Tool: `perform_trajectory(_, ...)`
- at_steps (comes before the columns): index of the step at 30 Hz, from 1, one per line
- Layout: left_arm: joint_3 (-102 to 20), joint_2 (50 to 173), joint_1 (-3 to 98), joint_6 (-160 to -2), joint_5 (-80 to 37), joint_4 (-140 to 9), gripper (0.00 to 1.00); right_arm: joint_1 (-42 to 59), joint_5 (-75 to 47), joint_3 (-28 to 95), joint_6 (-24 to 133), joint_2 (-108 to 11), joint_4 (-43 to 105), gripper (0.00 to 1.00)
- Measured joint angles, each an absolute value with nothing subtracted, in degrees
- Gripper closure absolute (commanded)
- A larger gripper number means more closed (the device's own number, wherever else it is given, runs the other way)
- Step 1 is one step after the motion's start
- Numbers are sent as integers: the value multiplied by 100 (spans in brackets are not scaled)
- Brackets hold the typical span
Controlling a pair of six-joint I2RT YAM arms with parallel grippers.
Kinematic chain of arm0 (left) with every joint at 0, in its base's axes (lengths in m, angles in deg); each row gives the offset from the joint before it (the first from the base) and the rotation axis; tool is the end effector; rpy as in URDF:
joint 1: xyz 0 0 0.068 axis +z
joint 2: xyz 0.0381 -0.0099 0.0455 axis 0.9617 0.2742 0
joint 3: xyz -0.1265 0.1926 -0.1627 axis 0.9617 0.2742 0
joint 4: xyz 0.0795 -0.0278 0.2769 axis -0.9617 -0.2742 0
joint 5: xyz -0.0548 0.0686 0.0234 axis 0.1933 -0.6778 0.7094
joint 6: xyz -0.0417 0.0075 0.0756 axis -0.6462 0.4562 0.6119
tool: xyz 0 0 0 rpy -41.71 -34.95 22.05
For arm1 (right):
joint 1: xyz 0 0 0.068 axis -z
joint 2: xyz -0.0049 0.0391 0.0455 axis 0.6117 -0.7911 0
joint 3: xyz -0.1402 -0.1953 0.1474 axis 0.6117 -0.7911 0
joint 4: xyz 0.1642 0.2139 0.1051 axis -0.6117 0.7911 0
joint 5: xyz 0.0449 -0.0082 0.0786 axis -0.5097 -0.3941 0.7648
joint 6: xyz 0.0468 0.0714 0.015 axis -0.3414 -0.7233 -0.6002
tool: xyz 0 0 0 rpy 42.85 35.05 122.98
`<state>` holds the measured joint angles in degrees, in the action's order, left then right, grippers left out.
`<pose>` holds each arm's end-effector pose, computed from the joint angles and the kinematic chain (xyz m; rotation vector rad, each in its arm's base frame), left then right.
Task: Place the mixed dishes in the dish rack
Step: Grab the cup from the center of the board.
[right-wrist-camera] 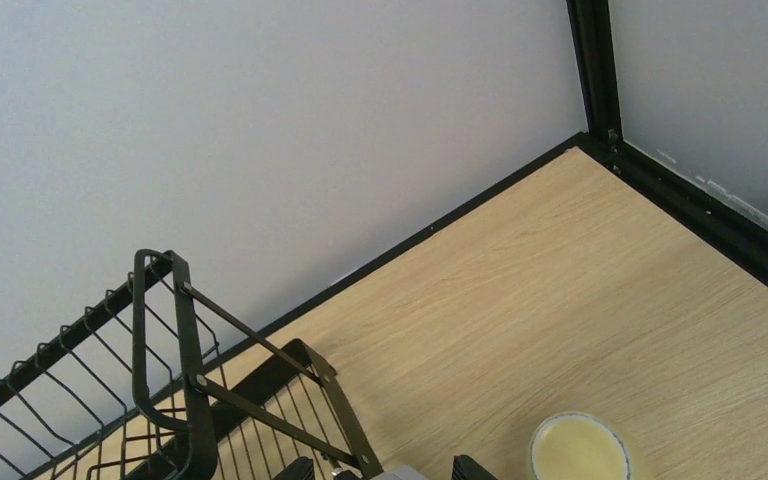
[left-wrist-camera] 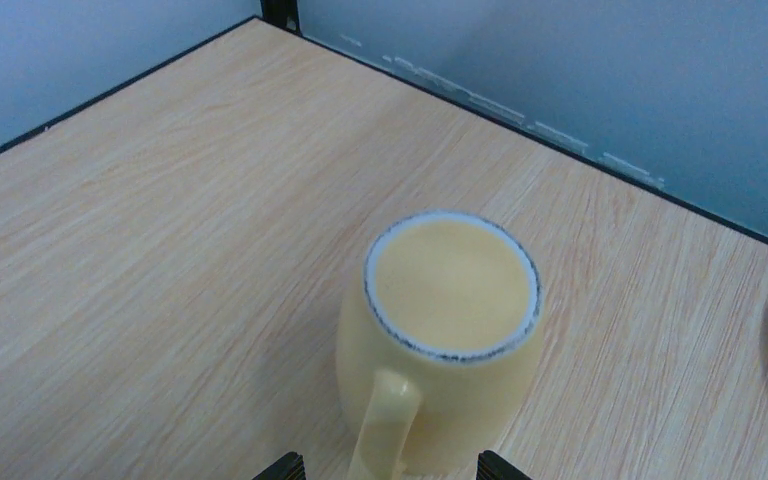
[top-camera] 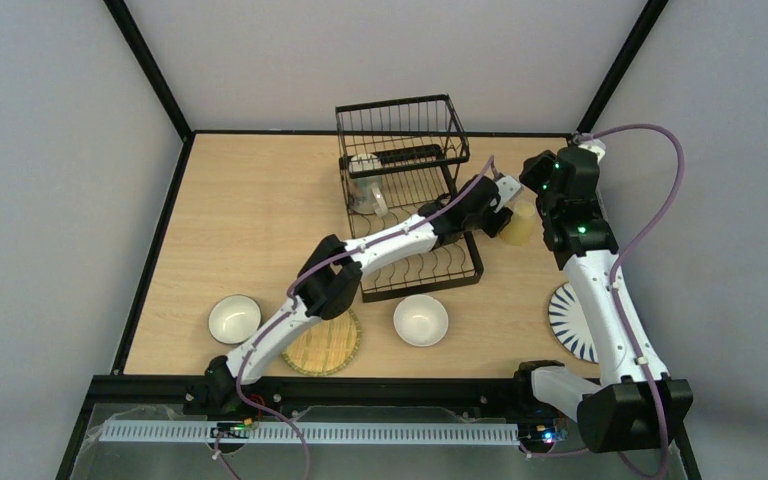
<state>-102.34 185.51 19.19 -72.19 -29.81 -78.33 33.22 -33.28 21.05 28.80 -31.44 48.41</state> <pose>0.3854 -0.5482 0.1723 0.9237 1.8725 -0.6204 0.3171 0.0090 0.3680 0.5931 1.8017 0.2405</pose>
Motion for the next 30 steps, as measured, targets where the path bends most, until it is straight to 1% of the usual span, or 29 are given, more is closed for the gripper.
perform_trajectory(4,-10464,18695,1926,-7219,-2951,-7765,1,3322,-3328,2092,2911,-3144,4755,21)
perform_trajectory(13,-10490,18953,1926,-7216,-2826,-7798,1,3322,-3328,2086,2994,-3141,4609,21)
perform_trajectory(26,-10575,18972,1954,-7216,-2658,-7824,1,3322,-3365,1795,3005,-3052,4443,21)
perform_trajectory(30,-10578,19029,1976,-7216,-2616,-7824,3,3322,-3374,1778,3005,-3050,4434,21)
